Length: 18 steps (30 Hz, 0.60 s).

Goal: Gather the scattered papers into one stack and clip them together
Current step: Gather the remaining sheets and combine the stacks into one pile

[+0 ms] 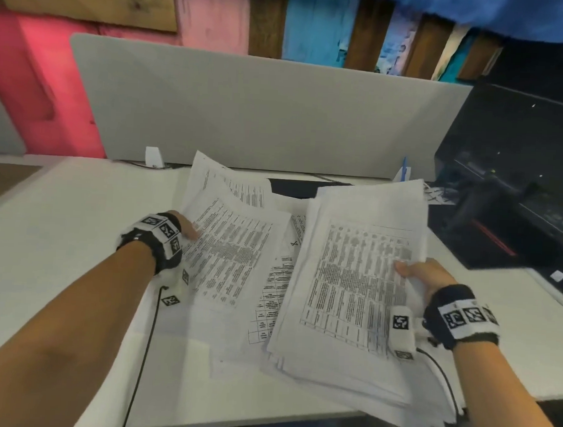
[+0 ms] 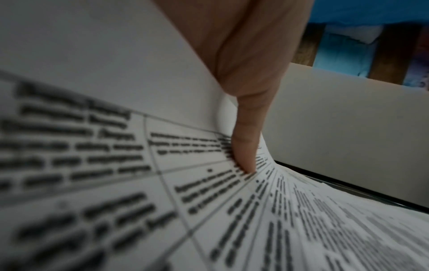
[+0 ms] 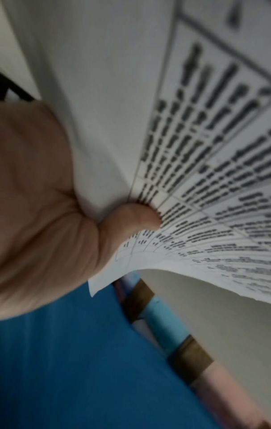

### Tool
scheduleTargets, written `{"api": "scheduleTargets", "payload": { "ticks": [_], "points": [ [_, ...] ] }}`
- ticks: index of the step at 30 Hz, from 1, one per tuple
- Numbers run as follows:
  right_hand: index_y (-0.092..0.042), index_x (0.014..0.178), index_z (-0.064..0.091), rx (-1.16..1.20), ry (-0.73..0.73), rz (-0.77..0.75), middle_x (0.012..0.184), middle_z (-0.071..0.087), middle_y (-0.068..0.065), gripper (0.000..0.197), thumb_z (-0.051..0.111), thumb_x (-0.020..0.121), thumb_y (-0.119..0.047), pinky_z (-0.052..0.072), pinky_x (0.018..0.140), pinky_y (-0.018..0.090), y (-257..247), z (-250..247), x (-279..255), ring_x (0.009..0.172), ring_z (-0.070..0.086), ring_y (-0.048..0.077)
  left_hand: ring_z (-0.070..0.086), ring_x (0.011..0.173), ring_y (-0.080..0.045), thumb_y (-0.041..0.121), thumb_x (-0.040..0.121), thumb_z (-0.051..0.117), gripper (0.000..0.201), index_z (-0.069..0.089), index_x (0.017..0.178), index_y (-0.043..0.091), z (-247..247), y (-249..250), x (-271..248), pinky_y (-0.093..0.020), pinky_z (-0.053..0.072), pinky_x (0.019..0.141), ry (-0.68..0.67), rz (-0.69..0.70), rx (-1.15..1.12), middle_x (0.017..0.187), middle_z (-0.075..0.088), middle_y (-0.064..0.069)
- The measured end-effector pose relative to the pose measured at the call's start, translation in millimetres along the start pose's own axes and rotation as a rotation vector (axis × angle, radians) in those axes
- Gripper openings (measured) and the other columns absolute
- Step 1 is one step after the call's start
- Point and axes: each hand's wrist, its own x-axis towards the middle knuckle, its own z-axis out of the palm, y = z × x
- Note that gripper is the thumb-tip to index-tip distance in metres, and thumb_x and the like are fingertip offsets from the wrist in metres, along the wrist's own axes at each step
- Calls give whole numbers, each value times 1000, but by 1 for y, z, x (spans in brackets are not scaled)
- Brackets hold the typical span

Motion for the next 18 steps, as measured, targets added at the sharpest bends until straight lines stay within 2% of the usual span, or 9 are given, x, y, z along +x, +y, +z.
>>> {"api": "scheduleTargets", "payload": {
  "ticks": [2,5,6,8,9,11,13,16,18],
  "points": [
    [7,124,47,-155,12,-1,115,59,21,46,61,85,-12,43,96,41,-14,15,5,106,56,35,42,130,-32,18,78,72,71,38,135,-8,4,-2,2,-35,34,109,0,10,-68,142,43,-20],
    [6,130,41,-315,7,3,121,54,19,49,56,89,-15,42,91,34,-31,32,7,105,52,31,33,137,-32,15,74,76,90,22,143,-4,3,-8,6,-37,29,114,-3,20,-207,149,32,-19],
    [6,132,39,-363,16,-7,122,52,19,50,56,89,-14,41,90,34,-34,35,9,107,51,31,32,138,-32,12,75,74,88,21,144,-2,2,-12,7,-39,26,115,-65,51,-248,150,31,-17],
    [6,135,35,-412,22,-18,135,46,20,55,56,88,-13,39,98,35,-40,43,7,121,47,34,37,134,-34,6,82,65,67,33,140,-1,0,-19,2,-42,27,115,-245,109,-250,144,41,-17],
    [5,136,34,-416,5,-22,139,44,20,57,57,87,-12,38,101,36,-42,46,5,125,44,35,41,132,-34,7,83,63,60,39,137,-2,-1,-24,1,-42,28,114,-287,126,-235,141,45,-18],
    [5,137,32,-402,-19,-57,142,40,21,58,56,87,-10,36,104,38,-41,53,6,128,41,35,45,128,-33,18,79,69,62,45,133,0,-1,-31,2,-43,30,114,-263,131,-228,137,50,-17],
    [7,134,36,-378,-6,-98,137,44,23,52,55,87,-6,38,99,37,-40,58,4,124,45,35,46,127,-33,25,78,71,66,45,133,0,0,-31,1,-40,31,112,-190,128,-245,136,51,-16],
    [8,118,53,-278,99,-191,110,61,22,38,57,85,-8,49,84,36,-40,56,1,96,59,32,48,124,-35,18,82,68,56,47,129,-5,0,-29,-2,-37,35,105,-44,121,-301,133,52,-21],
    [6,114,56,-187,185,-206,96,63,19,34,57,85,-11,53,70,34,-40,46,-3,85,62,31,51,120,-37,12,82,67,49,51,123,-10,-2,-31,-3,-36,38,101,44,130,-369,129,55,-25]
  ]
}}
